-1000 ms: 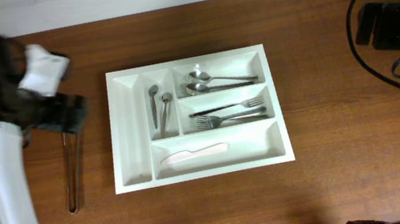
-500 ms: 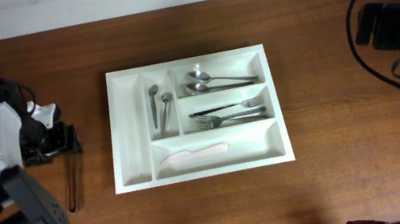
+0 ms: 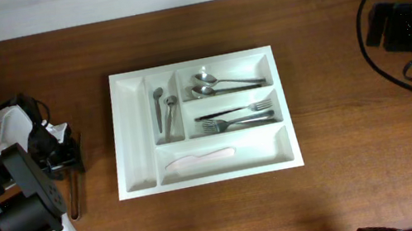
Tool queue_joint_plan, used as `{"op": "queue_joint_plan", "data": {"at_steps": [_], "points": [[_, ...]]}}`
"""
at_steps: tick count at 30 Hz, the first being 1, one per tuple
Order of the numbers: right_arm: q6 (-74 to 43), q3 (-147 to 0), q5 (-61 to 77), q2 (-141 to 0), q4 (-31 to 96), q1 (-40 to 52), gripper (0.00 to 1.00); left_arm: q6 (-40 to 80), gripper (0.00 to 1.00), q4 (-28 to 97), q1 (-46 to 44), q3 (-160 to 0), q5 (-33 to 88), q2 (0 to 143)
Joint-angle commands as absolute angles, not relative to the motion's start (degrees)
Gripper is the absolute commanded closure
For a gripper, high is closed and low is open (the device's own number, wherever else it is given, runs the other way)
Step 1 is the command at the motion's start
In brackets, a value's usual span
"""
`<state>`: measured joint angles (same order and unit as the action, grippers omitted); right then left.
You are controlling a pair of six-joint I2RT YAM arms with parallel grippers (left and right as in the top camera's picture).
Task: Pack container
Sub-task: 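Move the left gripper to the silver tongs and grasp them, then place the tongs in the tray's long left compartment and release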
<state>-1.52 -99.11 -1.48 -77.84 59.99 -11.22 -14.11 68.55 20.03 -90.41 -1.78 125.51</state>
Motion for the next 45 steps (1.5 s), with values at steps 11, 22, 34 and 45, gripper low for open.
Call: {"op": "queue_joint_plan", "data": {"at_steps": [11, 22, 34, 45], "points": [[-2.00, -99.00, -1.30, -77.62, 59.83, -11.44, 0.01, -14.57, 0.83, 69.91, 17.82, -89.93, -1.28, 126.98], [-2.00, -99.00, -1.30, -77.62, 59.83, -11.44, 0.01, -11.46, 0.98, 81.82, 12.12, -100.86, -1.32, 124.09], [-2.00, -99.00, -1.32, -77.62, 59.83, -11.44, 0.01, -7.44, 0.98, 81.41, 1.43, -105.14, 9.30, 113.23], [-2.00, -99.00, -1.30, -77.62, 59.83, -11.44, 0.01, 1.34, 0.97, 69.32, -9.34, -105.03, 1.04, 114.39]]}}
